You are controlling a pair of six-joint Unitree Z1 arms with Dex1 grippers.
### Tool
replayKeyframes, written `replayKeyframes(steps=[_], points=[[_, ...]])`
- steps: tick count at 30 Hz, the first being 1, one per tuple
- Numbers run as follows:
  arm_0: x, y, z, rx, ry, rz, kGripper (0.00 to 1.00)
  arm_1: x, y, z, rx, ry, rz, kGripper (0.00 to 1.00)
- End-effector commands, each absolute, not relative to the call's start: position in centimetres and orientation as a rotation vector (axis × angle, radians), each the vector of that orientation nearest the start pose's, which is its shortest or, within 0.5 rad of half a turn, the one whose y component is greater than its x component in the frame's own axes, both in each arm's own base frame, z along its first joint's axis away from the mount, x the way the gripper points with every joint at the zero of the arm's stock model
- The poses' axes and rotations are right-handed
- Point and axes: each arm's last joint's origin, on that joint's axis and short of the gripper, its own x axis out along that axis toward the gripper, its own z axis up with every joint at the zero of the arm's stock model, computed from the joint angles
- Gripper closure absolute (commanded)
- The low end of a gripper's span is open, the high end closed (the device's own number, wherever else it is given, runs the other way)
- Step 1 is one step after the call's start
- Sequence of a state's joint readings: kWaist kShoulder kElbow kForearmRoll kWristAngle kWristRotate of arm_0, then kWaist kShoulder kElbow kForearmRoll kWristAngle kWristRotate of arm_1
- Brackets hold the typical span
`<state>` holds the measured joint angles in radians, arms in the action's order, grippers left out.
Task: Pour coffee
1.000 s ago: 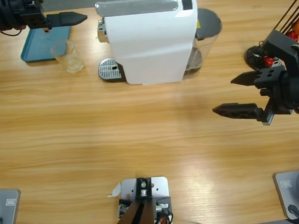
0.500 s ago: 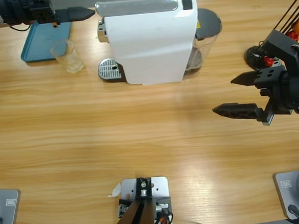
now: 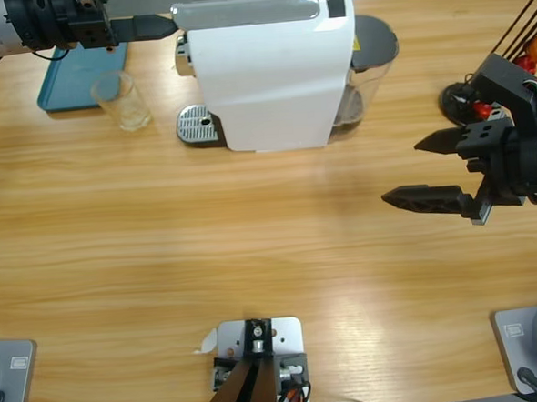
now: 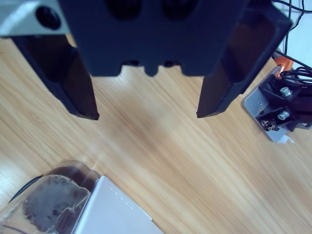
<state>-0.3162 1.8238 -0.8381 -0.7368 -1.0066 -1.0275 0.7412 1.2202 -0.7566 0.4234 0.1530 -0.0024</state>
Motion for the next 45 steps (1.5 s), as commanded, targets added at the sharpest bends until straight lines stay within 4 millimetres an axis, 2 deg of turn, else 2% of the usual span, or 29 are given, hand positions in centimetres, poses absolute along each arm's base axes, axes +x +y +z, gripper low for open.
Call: replayKeyframes(steps=[1, 7, 29, 34, 39, 45], points=[[31.5, -14.9, 26.3, -0.966, 0.935, -1.070, 0.474, 12.1, 12.3, 28.5, -0.274, 0.904, 0.827, 0.110], [31.3, -14.9, 26.7, -0.961, 0.923, -1.078, 0.648, 12.1, 12.3, 28.5, -0.274, 0.905, 0.826, 0.110], [30.8, -13.9, 30.4, -0.951, 0.832, -1.109, 0.653, 12.1, 12.2, 28.5, -0.274, 0.904, 0.827, 0.110], [30.8, -13.9, 29.5, -0.957, 0.857, -1.097, 0.649, 12.1, 12.2, 28.5, -0.274, 0.903, 0.827, 0.110], [30.5, -12.8, 27.3, -0.988, 0.892, -1.016, 0.644, 12.0, 12.2, 28.5, -0.274, 0.901, 0.827, 0.110], [29.9, -11.9, 26.0, -1.023, 0.909, -0.920, 0.648, 12.0, 12.2, 28.5, -0.274, 0.902, 0.827, 0.110]])
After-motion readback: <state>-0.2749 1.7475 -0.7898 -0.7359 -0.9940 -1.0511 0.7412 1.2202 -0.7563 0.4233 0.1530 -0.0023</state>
